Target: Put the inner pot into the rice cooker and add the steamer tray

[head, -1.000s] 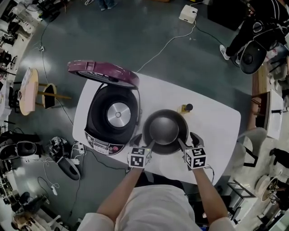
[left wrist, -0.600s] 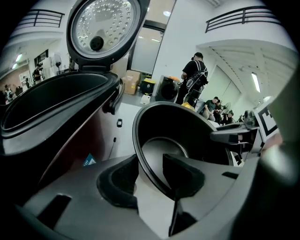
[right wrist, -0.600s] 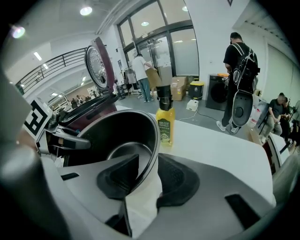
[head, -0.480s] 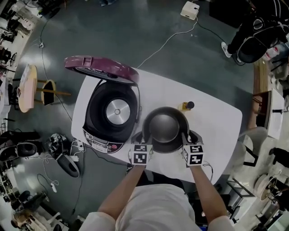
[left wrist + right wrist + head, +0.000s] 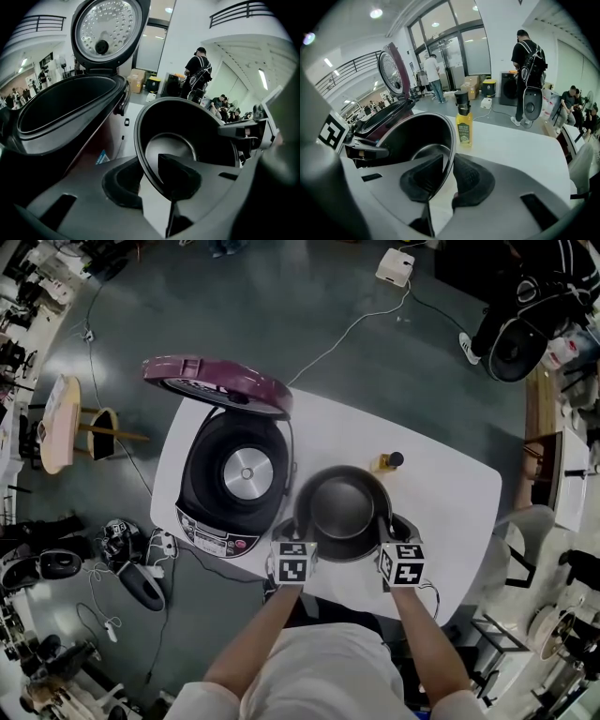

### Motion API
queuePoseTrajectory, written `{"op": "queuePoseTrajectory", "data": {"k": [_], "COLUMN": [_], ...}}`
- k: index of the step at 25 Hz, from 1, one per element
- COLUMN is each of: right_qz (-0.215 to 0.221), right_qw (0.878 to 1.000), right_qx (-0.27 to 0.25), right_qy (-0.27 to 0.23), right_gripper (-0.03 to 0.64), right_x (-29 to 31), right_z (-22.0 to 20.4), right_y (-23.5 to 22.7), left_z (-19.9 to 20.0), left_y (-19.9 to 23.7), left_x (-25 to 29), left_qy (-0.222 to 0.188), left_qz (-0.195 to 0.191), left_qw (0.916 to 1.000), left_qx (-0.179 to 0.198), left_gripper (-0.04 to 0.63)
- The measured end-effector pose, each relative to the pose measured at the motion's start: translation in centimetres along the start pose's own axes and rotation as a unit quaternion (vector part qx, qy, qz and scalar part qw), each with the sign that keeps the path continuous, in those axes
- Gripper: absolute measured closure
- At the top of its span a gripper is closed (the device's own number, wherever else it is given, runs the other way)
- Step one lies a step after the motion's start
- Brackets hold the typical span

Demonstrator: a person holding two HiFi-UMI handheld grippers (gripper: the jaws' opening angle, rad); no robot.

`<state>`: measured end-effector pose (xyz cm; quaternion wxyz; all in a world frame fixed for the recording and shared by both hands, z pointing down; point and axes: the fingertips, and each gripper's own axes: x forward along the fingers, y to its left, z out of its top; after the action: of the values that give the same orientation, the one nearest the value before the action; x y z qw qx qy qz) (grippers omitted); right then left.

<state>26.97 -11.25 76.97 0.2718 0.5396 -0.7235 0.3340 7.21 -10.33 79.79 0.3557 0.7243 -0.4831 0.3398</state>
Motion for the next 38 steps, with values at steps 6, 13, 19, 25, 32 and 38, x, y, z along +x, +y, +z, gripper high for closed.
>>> {"op": "queuePoseTrajectory", "data": {"k": [6,13,19,25,32,38], "right_qz": [-0.009,-0.016,-0.020,-0.016,-0.016,-0.013], "right_qw": [1.000,0.999,0.997,0.996,0.994,0.992], "right_qx": [0.010,0.027,0.028,0.032,0.028,0.021], "right_qy": [-0.011,-0.037,-0.064,-0.083,-0.109,-0.127], "right_gripper": [0.535,0.534,0.537,0.537,0.538,0.538], "right_x": [-1.7,-4.8,-7.6,-9.4,-10.4,-11.1], "right_z": [0.3,1.7,4.4,6.7,9.2,11.5], "right_y": [0.1,0.7,1.5,3.3,5.7,8.4], "left_z": [1.0,3.2,5.6,7.8,9.7,11.2], "left_y": [-0.6,-1.4,-1.9,-1.2,0.6,2.6], "left_x": [-1.5,-4.5,-7.5,-10.8,-12.8,-15.4], "left_qy": [-0.015,-0.034,-0.059,-0.082,-0.102,-0.121], "left_qz": [-0.006,-0.010,-0.003,0.001,0.000,-0.001], "left_qw": [0.9998,0.9984,0.9962,0.9935,0.9904,0.9884], "left_qx": [0.015,0.045,0.065,0.079,0.093,0.092], "left_gripper": [0.483,0.482,0.482,0.479,0.476,0.476]}}
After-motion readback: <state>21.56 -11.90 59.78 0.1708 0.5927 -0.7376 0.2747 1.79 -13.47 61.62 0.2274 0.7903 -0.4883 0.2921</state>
